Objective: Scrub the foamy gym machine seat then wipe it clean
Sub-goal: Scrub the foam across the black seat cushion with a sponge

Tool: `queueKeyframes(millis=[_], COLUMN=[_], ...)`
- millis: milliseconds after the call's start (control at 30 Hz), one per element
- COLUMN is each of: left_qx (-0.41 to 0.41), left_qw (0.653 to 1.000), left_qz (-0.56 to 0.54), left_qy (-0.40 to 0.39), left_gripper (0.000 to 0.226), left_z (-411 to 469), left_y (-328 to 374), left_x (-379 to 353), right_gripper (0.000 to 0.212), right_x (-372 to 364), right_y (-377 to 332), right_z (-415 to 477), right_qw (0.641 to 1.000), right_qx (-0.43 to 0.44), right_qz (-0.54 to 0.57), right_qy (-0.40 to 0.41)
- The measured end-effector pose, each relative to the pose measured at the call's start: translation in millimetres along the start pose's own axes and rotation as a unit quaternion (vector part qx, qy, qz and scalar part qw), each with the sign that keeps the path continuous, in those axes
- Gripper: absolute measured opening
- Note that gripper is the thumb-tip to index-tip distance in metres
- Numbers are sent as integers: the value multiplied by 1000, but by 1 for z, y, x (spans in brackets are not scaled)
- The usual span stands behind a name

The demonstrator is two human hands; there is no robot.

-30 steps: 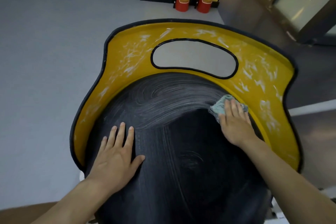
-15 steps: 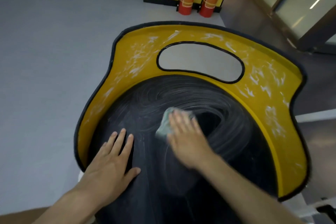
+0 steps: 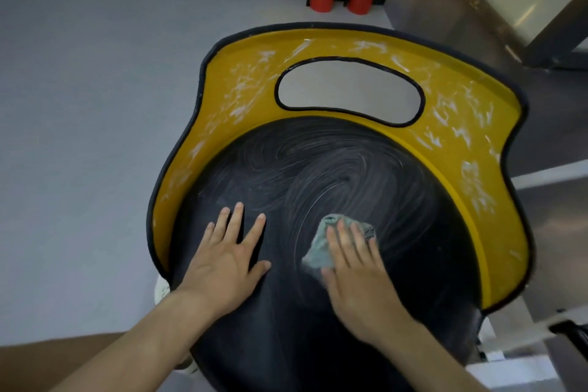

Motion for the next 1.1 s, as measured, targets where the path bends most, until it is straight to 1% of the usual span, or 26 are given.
queueKeyframes(millis=[67, 133, 167, 200, 267, 333, 400, 433, 500, 600, 667, 700, 767, 833, 867, 900, 933, 1000, 1033, 1100], left_qx=[-12, -40, -59, -77, -107, -121, -125, -127, -125, -118, -126, -132, -143, -153, -162, -176, -195, -225, -233, -238], left_qw=[1000, 999, 997, 995, 988, 984, 984, 985, 986, 987, 985, 983, 980, 974, 969, 965, 960, 958, 960, 963], left_qz=[-9, -33, -48, -65, -99, -119, -104, -86, -62, -54, -64, -72, -99, -130, -142, -149, -153, -142, -125, -88], left_qy=[-1, 0, 8, 18, 43, 59, 68, 75, 88, 92, 97, 101, 101, 105, 116, 125, 127, 107, 94, 85], left_gripper=[75, 70, 66, 62, 55, 50, 49, 47, 38, 17, 3, 5, 12, 12, 11, 10, 14, 29, 31, 26], left_z=[3, 5, 6, 7, 8, 9, 11, 13, 14, 15, 14, 15, 16, 16, 17, 18, 19, 25, 29, 35], left_y=[6, 16, 23, 30, 47, 62, 72, 74, 74, 72, 74, 77, 84, 96, 103, 112, 122, 141, 148, 155], left_x=[-1, -1, -1, -2, -3, -3, -3, -1, 3, 5, 8, 10, 16, 24, 29, 33, 38, 40, 38, 32], right_gripper=[68, 67, 66, 64, 56, 48, 41, 38, 44, 61, 63, 58, 38, 18, 14, 14, 16, 18, 18, 17], right_x=[-11, -10, -6, -2, 10, 20, 27, 30, 32, 33, 31, 30, 33, 40, 46, 52, 58, 64, 66, 62], right_y=[-21, -29, -27, -22, -10, 4, 18, 22, 25, 22, 19, 19, 23, 36, 44, 55, 67, 92, 102, 114], right_z=[-32, -53, -57, -58, -57, -57, -51, -48, -38, -23, -16, -13, -12, -16, -19, -24, -29, -39, -44, -54], right_qw=[998, 996, 995, 993, 983, 979, 978, 979, 985, 991, 992, 991, 985, 973, 964, 954, 945, 930, 924, 920], right_qx=[56, 80, 93, 108, 126, 95, 50, 33, 10, -7, -13, -13, -18, -33, -48, -67, -87, -123, -135, -155], right_qz=[-2, 3, 11, 36, 125, 182, 189, 182, 160, 134, 126, 133, 173, 230, 262, 293, 316, 346, 357, 359], right_qy=[-7, -27, -23, -27, -44, 10, 78, 86, 66, 23, 4, 5, 9, -3, -12, -16, -13, -6, -11, -24])
Point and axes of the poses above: each hand's wrist, its own z-axis towards the middle knuckle, its own x-axis out of the back of the hand, y = z × x, the point moved 2 cm from there along z, towards the middle knuckle, and after that the axes turned 7 degrees about -x, right-handed, at the moved point
